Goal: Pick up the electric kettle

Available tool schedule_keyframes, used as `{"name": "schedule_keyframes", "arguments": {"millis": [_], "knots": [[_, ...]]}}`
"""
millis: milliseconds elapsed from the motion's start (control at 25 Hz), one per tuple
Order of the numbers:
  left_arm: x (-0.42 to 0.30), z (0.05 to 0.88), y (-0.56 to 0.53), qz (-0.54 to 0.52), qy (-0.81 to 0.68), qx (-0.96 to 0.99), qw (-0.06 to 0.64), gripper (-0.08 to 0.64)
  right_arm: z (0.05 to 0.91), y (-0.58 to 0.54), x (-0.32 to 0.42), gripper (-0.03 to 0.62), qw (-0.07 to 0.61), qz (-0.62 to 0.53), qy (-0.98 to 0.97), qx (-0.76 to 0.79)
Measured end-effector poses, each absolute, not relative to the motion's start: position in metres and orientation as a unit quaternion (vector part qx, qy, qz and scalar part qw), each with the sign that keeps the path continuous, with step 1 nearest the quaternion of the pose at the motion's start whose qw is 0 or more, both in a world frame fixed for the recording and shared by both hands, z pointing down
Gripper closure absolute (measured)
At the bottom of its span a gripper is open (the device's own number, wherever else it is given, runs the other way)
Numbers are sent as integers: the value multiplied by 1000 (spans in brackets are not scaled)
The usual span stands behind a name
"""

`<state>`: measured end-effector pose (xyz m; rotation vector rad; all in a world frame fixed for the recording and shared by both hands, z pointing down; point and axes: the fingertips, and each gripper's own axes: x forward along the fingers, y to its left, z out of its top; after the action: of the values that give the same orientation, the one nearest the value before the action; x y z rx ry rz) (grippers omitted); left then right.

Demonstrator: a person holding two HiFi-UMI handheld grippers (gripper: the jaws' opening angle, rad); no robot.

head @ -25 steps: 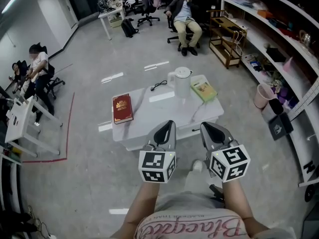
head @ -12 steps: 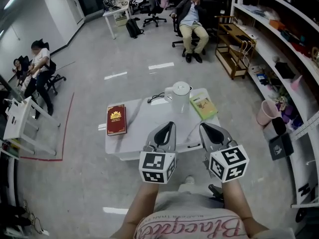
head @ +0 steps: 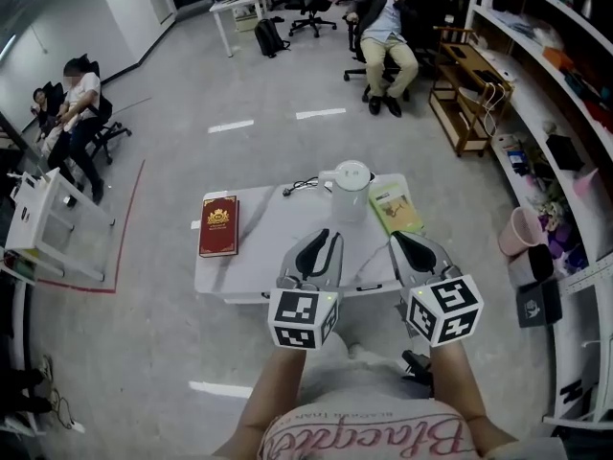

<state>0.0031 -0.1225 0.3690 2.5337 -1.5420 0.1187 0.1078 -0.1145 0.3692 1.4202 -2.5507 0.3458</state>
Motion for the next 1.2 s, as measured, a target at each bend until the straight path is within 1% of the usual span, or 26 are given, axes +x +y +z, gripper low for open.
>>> {"name": "schedule_keyframes", "arguments": {"millis": [120, 240, 440, 640, 800, 880, 1000, 1200], "knots": [[-3, 371, -143, 38, -527, 844, 88, 458, 371, -134, 108, 569, 105, 122, -863, 480], [-10, 377, -166, 35, -531, 841, 94, 429, 378, -157, 106, 569, 113, 131, -860, 479], [-22, 385, -213, 34, -527, 842, 110, 428, 384, -197, 95, 569, 120, 141, -859, 477], [-42, 391, -260, 43, -521, 845, 114, 428, 390, -244, 75, 569, 105, 164, -860, 472], [-61, 398, -287, 41, -523, 843, 120, 428, 392, -274, 56, 569, 132, 142, -863, 466], [-66, 402, -297, 43, -523, 844, 115, 428, 393, -284, 49, 569, 142, 130, -865, 463], [-69, 409, -310, 57, -523, 844, 101, 428, 393, -297, 44, 569, 135, 128, -866, 465], [-63, 419, -323, 65, -518, 847, 99, 428, 405, -312, 43, 569, 143, 132, -865, 463]]}}
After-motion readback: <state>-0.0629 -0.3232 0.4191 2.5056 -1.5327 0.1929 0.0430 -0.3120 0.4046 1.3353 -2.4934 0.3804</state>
